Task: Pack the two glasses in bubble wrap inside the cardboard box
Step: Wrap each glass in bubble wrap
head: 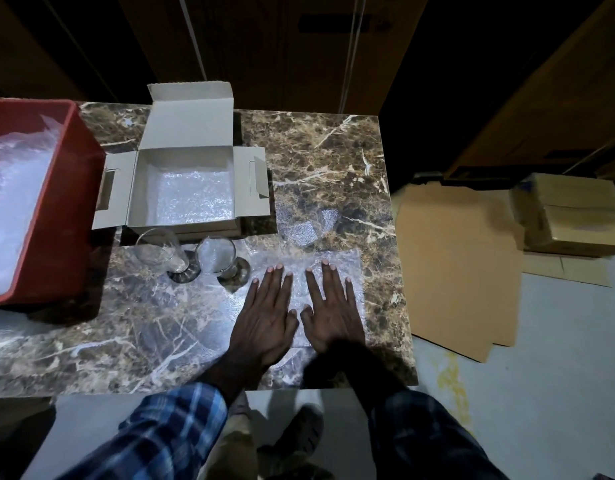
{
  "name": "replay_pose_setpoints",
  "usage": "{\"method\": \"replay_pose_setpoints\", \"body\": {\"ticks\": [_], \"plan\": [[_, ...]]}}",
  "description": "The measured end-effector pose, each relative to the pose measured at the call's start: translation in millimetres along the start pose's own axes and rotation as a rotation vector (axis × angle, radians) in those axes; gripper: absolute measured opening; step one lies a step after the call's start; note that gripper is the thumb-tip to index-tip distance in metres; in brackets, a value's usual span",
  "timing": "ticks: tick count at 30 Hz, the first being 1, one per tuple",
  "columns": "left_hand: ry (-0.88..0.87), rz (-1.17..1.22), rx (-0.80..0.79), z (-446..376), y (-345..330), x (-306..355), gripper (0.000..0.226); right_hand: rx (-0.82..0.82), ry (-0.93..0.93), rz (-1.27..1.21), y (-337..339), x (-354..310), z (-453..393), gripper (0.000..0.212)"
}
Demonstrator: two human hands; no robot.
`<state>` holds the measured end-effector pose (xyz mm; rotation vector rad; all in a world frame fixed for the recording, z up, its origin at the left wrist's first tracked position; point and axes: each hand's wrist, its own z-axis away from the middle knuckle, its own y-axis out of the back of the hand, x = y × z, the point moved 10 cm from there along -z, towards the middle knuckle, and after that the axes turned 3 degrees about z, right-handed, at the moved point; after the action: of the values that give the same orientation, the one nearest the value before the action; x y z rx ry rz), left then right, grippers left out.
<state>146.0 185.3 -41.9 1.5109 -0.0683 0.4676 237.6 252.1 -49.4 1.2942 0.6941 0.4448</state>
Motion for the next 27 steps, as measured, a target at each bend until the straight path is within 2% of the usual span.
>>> {"method": "replay_pose_setpoints", "body": {"ticks": [3,8,12,18,21,25,27], "plan": [[0.008,-0.003,0.005,2,-1,-3,0.07,0.014,0.019,0.029,0,8,1,0.07],[0.083,0.018,0.025,10,-1,-17,0.077,0.049,-0.153,0.049,9,55,9,0.08],[0.092,-0.01,0.008,14,4,-17,0.075,0.075,-0.174,0.066,16,53,10,0.078],[-0.089,-0.072,-0.001,-1,9,6,0.062,0.074,0.065,0.074,-3,0,12,0.064],[-0.106,-0.037,-0.045,-2,0,-1,0.062,0.05,-0.011,0.066,-6,16,17,0.067],[-0.043,0.015,-0.068,7,-2,-17,0.068,0.034,-0.149,0.054,4,50,26,0.078],[-0.015,0.046,-0.071,15,-2,-22,0.067,0.088,-0.122,0.042,19,41,29,0.076]]}}
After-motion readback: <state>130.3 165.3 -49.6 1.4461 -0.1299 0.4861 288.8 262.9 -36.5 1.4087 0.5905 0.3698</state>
